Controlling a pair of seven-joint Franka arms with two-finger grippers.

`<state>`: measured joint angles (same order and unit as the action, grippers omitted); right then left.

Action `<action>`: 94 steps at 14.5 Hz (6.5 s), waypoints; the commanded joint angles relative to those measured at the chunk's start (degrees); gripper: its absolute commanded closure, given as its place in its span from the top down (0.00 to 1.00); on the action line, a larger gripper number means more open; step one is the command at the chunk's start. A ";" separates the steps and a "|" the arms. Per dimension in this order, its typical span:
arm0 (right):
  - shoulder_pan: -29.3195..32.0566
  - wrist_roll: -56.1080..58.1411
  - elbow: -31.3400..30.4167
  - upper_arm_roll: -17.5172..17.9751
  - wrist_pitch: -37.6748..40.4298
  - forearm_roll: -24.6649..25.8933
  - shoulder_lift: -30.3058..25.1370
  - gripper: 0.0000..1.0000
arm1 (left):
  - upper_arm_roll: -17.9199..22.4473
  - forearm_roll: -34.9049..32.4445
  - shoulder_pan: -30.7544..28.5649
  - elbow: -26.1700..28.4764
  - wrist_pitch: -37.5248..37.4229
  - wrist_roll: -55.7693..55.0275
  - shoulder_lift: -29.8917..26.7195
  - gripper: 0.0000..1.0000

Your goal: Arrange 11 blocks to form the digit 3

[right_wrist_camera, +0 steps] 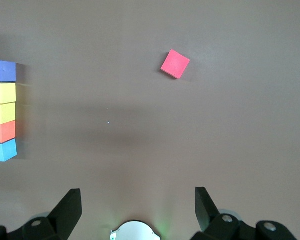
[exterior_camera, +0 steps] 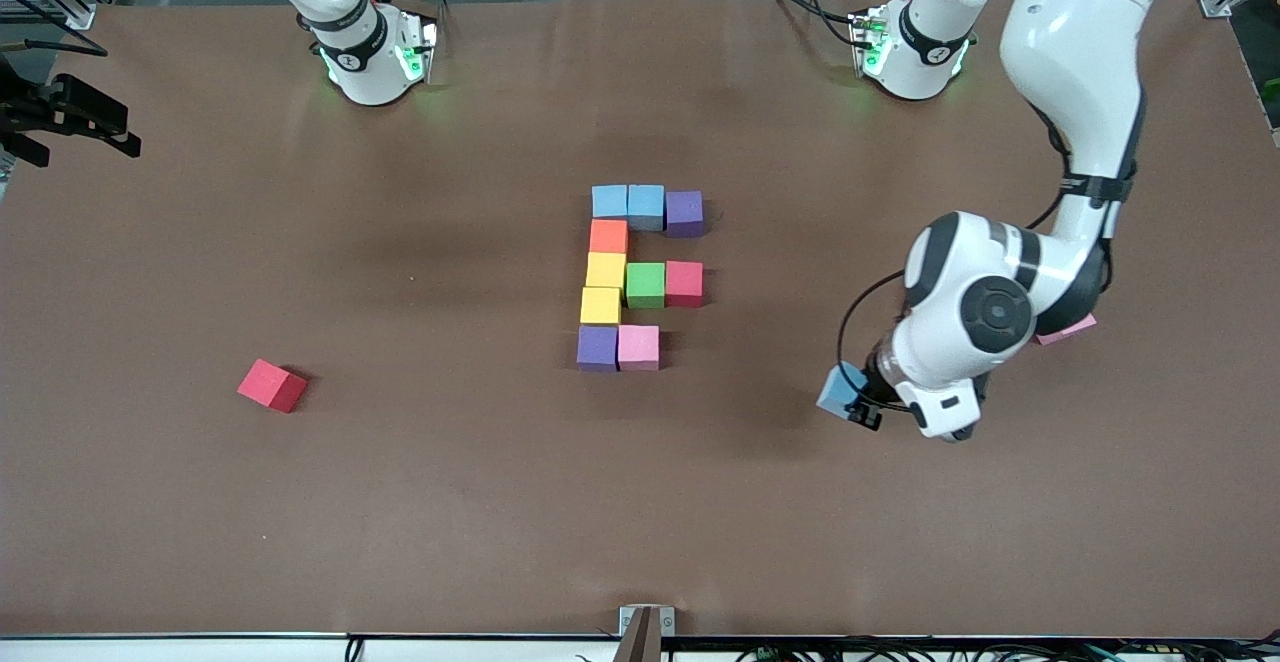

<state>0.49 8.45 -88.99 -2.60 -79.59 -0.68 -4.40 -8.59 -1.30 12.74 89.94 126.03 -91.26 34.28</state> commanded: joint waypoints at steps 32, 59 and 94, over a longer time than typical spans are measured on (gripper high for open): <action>0.39 -0.10 -1.54 0.14 -0.04 0.07 -1.40 1.00 | 0.68 -0.63 18.81 -5.13 7.13 -43.48 11.24 0.34; 0.47 0.07 -1.54 0.14 0.05 0.16 -1.31 1.00 | 0.77 -0.72 19.43 -6.36 8.80 -39.61 12.12 0.39; 0.39 0.16 -1.54 0.14 0.05 0.16 -1.31 1.00 | 3.23 -0.46 -13.79 -6.19 -44.80 80.08 -31.72 1.00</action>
<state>0.50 8.47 -89.20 -2.69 -79.51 -0.68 -4.40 -5.54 -1.52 0.38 80.87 83.04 -15.08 5.95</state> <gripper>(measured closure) 0.000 0.000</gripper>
